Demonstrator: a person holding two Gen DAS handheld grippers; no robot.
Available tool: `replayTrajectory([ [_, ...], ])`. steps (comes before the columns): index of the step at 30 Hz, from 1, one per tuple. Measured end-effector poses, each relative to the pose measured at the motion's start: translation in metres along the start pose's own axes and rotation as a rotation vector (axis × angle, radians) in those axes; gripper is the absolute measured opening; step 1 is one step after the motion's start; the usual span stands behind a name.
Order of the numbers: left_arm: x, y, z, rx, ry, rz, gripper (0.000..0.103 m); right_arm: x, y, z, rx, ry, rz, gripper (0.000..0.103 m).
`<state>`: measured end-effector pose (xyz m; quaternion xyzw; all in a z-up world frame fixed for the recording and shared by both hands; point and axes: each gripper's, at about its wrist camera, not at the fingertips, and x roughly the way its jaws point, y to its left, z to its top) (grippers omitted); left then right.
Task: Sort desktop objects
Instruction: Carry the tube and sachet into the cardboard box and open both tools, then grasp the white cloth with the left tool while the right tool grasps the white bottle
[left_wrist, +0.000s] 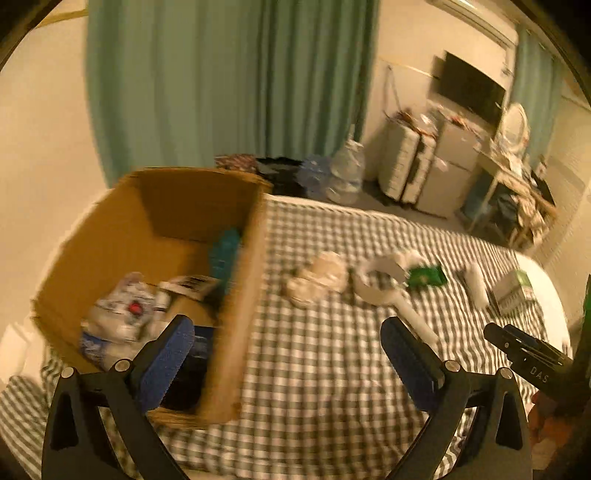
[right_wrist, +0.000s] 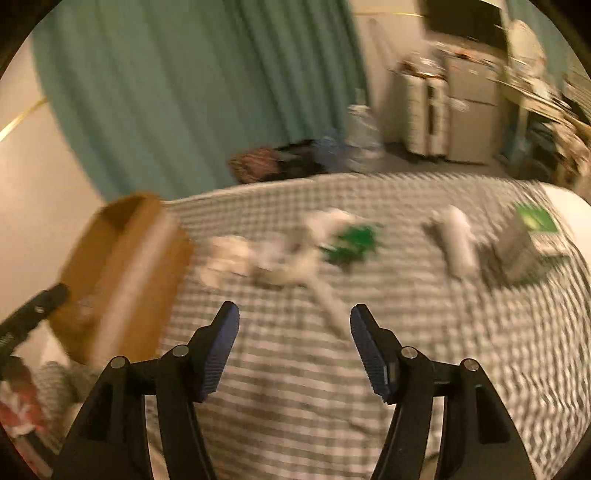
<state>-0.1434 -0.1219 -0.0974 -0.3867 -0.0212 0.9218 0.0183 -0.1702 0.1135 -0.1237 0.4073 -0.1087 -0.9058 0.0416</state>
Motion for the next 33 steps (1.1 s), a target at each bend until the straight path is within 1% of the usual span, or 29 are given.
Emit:
replayTrajectory([
  [1, 0.007, -0.013, -0.002, 0.030, 0.007, 0.009, 0.103, -0.003, -0.010, -0.005, 0.015, 0.000, -0.012, 0.063],
  [2, 0.013, -0.023, -0.005, 0.052, 0.013, 0.032, 0.103, -0.005, -0.022, -0.008, 0.029, 0.002, -0.023, 0.063],
  [3, 0.017, -0.027, -0.005, 0.066, 0.016, 0.047, 0.103, -0.003, -0.034, -0.012, 0.048, 0.016, -0.038, 0.064],
  [4, 0.025, -0.037, -0.007, 0.089, 0.025, 0.064, 0.103, -0.004, -0.039, -0.016, 0.058, 0.024, -0.051, 0.064],
  [6, 0.037, -0.048, -0.009, 0.115, 0.047, 0.083, 0.103, -0.002, -0.050, -0.013, 0.078, 0.030, -0.091, 0.064],
  [7, 0.044, -0.052, -0.010, 0.121, 0.049, 0.103, 0.103, 0.002, -0.058, -0.010, 0.094, 0.035, -0.095, 0.064],
  [8, 0.051, -0.055, -0.011, 0.123, 0.053, 0.109, 0.103, 0.002, -0.061, -0.012, 0.107, 0.035, -0.082, 0.064],
  [9, 0.055, -0.054, -0.012, 0.123, 0.056, 0.107, 0.103, 0.003, -0.066, -0.011, 0.125, 0.028, -0.065, 0.064],
  [11, 0.067, -0.056, -0.013, 0.118, 0.072, 0.110, 0.103, 0.006, -0.070, -0.012, 0.133, 0.026, -0.081, 0.064],
  [14, 0.089, -0.055, -0.012, 0.105, 0.090, 0.152, 0.103, 0.018, -0.080, -0.010, 0.134, 0.043, -0.105, 0.064],
  [17, 0.112, -0.052, -0.009, 0.079, 0.093, 0.184, 0.103, 0.024, -0.088, -0.004, 0.154, 0.035, -0.116, 0.064],
  [21, 0.144, -0.051, -0.002, 0.093, 0.113, 0.218, 0.103, 0.039, -0.100, 0.009, 0.160, 0.016, -0.144, 0.064],
  [23, 0.156, -0.050, 0.002, 0.092, 0.116, 0.211, 0.103, 0.053, -0.109, 0.020, 0.188, 0.014, -0.147, 0.064],
  [26, 0.174, -0.052, 0.009, 0.110, 0.086, 0.221, 0.103, 0.074, -0.115, 0.034, 0.176, 0.020, -0.175, 0.064],
  [28, 0.188, -0.052, 0.013, 0.114, 0.101, 0.202, 0.103, 0.086, -0.115, 0.041, 0.151, 0.016, -0.196, 0.064],
  [31, 0.206, -0.051, 0.018, 0.125, 0.106, 0.218, 0.103, 0.102, -0.115, 0.051, 0.119, 0.020, -0.221, 0.064],
  [33, 0.217, -0.050, 0.019, 0.128, 0.119, 0.207, 0.103, 0.110, -0.115, 0.058, 0.097, 0.007, -0.234, 0.064],
])
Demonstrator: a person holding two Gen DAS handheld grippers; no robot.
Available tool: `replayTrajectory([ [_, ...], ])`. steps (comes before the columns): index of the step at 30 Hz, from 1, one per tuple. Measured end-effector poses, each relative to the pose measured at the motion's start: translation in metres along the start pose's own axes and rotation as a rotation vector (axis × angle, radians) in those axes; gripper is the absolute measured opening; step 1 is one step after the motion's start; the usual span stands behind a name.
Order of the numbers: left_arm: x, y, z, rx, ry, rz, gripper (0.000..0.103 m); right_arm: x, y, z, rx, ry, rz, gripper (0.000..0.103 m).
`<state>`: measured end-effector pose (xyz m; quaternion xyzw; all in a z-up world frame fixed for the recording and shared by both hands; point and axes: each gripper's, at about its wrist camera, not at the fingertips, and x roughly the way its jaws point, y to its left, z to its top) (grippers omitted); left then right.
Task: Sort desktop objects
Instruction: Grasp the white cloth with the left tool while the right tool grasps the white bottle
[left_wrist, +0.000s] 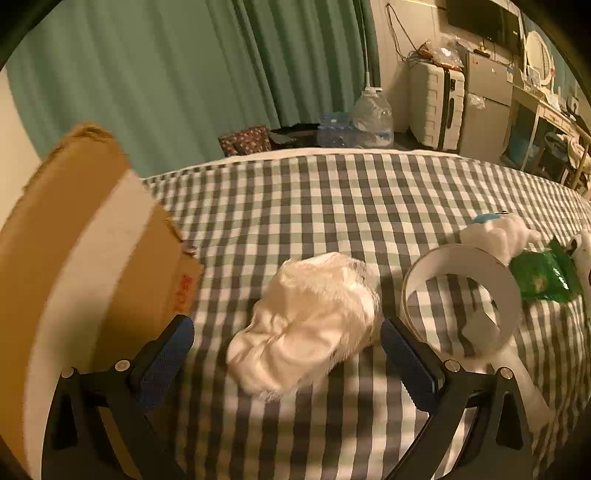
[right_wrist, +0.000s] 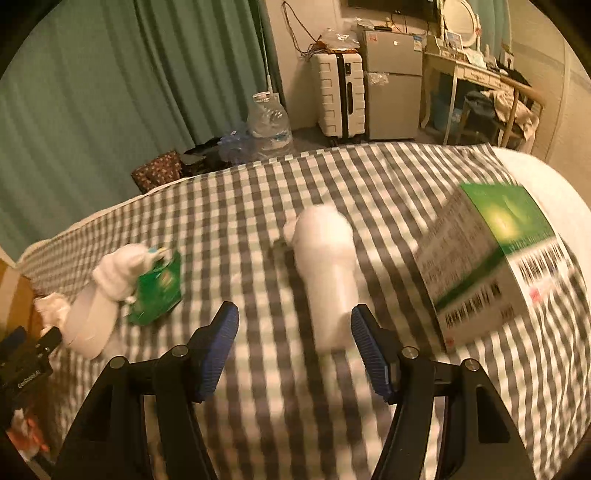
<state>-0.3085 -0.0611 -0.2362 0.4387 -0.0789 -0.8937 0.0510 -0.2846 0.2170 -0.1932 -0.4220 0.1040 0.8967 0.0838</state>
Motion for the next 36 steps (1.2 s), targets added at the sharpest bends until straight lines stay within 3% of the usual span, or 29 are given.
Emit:
replayTrajectory([
  [5, 0.022, -0.006, -0.001, 0.035, 0.042, -0.014, 0.103, 0.019, 0.004, 0.008, -0.031, 0.002, -0.029, 0.066],
  [8, 0.030, 0.000, -0.007, -0.003, 0.056, -0.078, 0.102, 0.037, 0.003, 0.005, -0.042, 0.072, -0.016, 0.066],
  [9, 0.029, 0.003, -0.010, -0.022, 0.053, -0.109, 0.094, 0.044, 0.001, 0.003, -0.037, 0.088, -0.008, 0.066],
  [10, 0.027, 0.004, -0.012, -0.032, 0.043, -0.119, 0.078, 0.043, 0.000, 0.002, -0.039, 0.078, -0.004, 0.065],
  [11, 0.022, 0.004, -0.015, -0.032, 0.015, -0.115, 0.067, 0.041, 0.001, 0.002, -0.050, 0.071, -0.008, 0.058],
  [12, 0.018, 0.003, -0.017, -0.020, 0.001, -0.113, 0.043, 0.039, -0.001, 0.004, -0.056, 0.075, -0.017, 0.039],
  [13, 0.012, -0.001, -0.019, 0.014, -0.009, -0.105, 0.029, 0.037, -0.001, 0.004, -0.059, 0.074, -0.018, 0.033],
  [16, 0.004, -0.004, -0.022, 0.023, 0.003, -0.127, 0.019, 0.032, -0.006, 0.003, -0.034, 0.083, 0.006, 0.032],
  [22, -0.028, 0.009, -0.029, -0.030, -0.002, -0.163, 0.015, 0.003, 0.006, -0.007, -0.020, 0.101, 0.059, 0.032],
  [26, -0.057, 0.022, -0.036, -0.076, -0.023, -0.185, 0.015, -0.023, 0.022, -0.018, -0.076, 0.116, 0.060, 0.031],
  [31, -0.100, 0.036, -0.034, -0.102, -0.077, -0.202, 0.015, -0.063, 0.045, -0.039, -0.119, 0.130, 0.124, 0.030],
  [32, -0.105, 0.039, -0.034, -0.105, -0.087, -0.205, 0.015, -0.072, 0.052, -0.043, -0.131, 0.126, 0.131, 0.026],
  [33, -0.115, 0.043, -0.031, -0.111, -0.104, -0.211, 0.015, -0.085, 0.056, -0.046, -0.147, 0.115, 0.144, 0.010],
  [34, -0.124, 0.047, -0.028, -0.116, -0.121, -0.215, 0.015, -0.092, 0.058, -0.044, -0.159, 0.105, 0.157, 0.003],
  [36, -0.140, 0.056, -0.024, -0.125, -0.147, -0.223, 0.015, -0.111, 0.067, -0.042, -0.163, 0.087, 0.172, 0.003],
])
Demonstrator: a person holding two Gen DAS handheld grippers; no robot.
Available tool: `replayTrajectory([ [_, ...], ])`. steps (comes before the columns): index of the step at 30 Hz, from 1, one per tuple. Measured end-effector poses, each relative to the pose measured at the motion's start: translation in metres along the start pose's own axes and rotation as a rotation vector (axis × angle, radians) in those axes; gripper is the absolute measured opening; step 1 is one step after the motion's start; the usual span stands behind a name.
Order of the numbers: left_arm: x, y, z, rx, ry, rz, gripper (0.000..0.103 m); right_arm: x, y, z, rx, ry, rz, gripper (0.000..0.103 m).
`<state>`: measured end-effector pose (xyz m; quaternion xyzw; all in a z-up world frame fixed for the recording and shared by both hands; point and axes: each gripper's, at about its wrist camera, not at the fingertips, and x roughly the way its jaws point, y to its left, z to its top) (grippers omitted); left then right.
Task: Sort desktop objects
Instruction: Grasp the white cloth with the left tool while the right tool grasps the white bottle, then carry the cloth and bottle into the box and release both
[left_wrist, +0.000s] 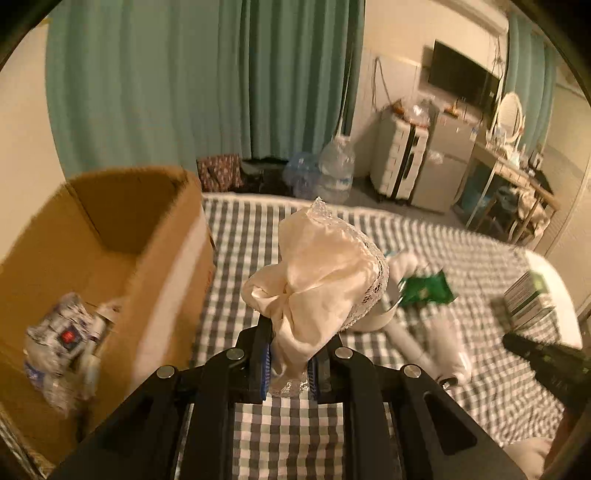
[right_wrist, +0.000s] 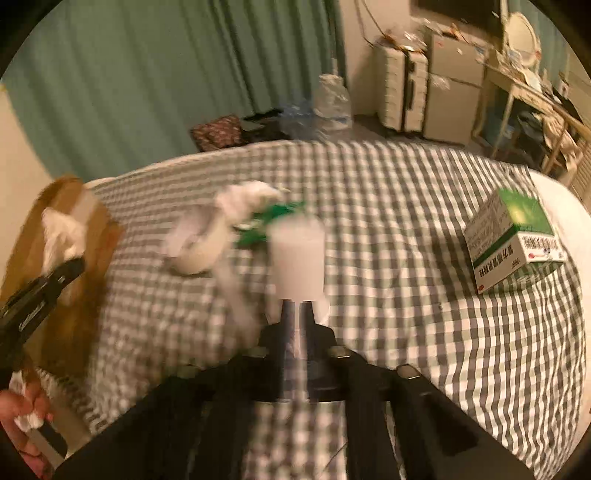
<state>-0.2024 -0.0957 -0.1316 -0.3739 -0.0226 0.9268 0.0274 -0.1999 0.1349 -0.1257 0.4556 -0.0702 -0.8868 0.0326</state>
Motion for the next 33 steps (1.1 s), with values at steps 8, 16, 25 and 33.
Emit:
replayTrajectory([
  [8, -0.039, 0.032, 0.006, -0.023, -0.030, -0.001, 0.015, 0.007, 0.020, -0.024, 0.010, -0.028, 0.011, 0.055],
  [16, -0.002, 0.021, -0.017, -0.029, 0.071, -0.020, 0.015, 0.048, 0.016, -0.010, -0.022, -0.004, -0.014, 0.054],
  [25, 0.045, -0.011, -0.022, 0.026, 0.172, -0.064, 0.015, 0.110, -0.005, 0.002, -0.003, 0.087, 0.012, 0.049],
  [33, 0.014, -0.006, -0.006, 0.024, 0.109, -0.090, 0.015, 0.067, -0.010, 0.004, 0.047, 0.029, 0.054, 0.033],
])
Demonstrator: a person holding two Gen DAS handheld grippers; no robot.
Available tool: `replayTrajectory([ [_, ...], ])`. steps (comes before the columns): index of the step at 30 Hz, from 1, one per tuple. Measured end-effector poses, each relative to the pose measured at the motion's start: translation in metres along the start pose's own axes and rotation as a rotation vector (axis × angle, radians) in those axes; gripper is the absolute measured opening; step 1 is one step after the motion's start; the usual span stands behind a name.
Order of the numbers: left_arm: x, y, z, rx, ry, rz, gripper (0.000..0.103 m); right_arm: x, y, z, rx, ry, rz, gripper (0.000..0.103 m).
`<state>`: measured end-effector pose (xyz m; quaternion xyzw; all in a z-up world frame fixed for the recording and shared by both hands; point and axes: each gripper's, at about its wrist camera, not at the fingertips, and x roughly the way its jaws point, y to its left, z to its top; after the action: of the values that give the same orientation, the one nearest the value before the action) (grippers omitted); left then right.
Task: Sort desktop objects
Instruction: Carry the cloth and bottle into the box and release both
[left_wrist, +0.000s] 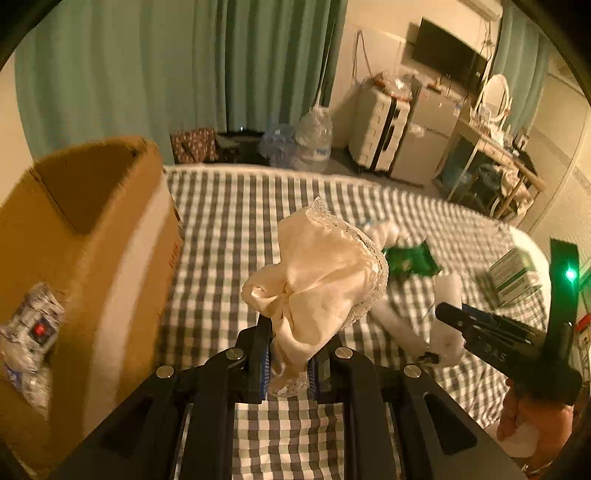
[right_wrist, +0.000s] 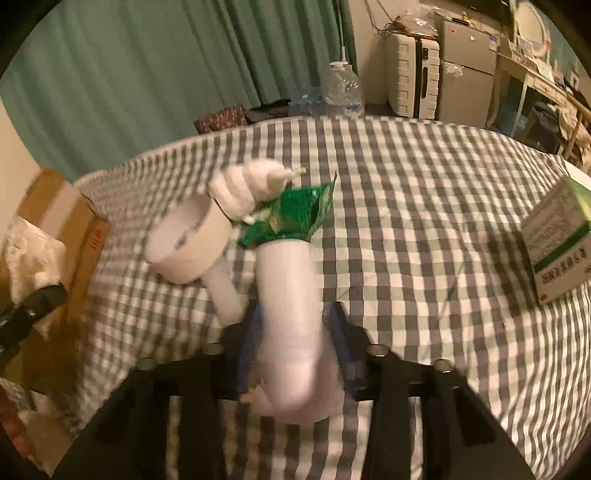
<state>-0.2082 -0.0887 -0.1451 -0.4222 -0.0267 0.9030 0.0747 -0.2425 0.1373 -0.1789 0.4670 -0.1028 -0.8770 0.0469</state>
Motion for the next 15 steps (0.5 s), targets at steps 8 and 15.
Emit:
replayTrajectory([
  [8, -0.094, 0.049, 0.026, -0.065, -0.161, 0.028, 0.015, -0.083, 0.059, 0.008, -0.040, -0.128, 0.131, 0.033],
  [15, -0.123, 0.135, 0.031, -0.123, -0.133, 0.169, 0.016, -0.133, 0.188, 0.025, -0.227, -0.216, 0.319, 0.032],
])
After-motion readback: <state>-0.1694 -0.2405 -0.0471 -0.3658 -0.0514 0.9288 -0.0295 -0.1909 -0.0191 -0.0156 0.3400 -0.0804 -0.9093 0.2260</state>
